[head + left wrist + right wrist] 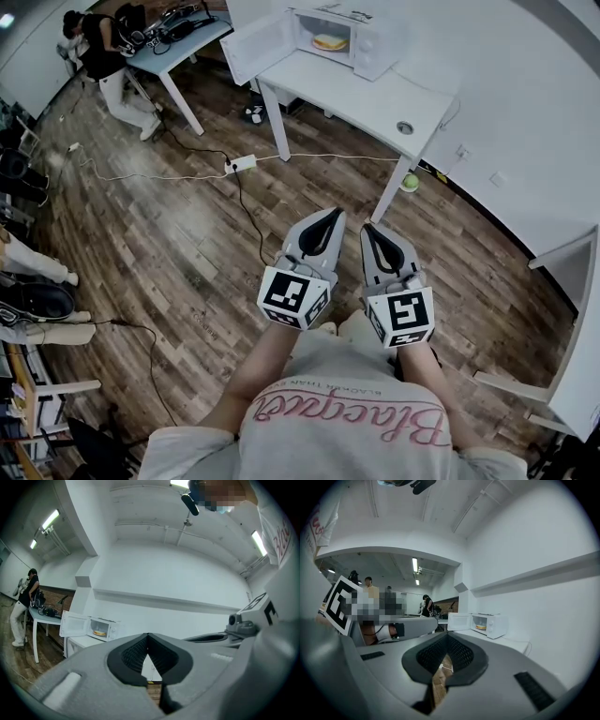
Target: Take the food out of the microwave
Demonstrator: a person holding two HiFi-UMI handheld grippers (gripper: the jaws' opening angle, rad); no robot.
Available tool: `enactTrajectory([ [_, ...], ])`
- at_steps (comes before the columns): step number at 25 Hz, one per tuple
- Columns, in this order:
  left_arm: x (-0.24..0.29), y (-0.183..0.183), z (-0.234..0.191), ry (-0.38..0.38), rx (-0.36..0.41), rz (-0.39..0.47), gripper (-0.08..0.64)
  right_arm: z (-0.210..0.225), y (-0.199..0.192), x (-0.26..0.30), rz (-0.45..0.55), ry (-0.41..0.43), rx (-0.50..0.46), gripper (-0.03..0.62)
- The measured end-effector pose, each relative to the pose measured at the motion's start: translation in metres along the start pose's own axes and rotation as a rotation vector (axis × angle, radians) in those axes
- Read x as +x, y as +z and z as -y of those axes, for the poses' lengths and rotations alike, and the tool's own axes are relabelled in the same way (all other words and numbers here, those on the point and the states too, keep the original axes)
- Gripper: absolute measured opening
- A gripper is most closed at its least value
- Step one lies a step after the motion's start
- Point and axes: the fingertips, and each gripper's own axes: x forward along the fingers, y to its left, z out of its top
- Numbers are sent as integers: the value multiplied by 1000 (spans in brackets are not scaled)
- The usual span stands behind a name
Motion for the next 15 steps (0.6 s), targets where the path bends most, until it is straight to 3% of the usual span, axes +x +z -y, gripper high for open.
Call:
enactTrajectory([
  [15, 33, -6, -47, 45, -1, -9, 5, 12, -4, 57, -1, 43, 19, 11],
])
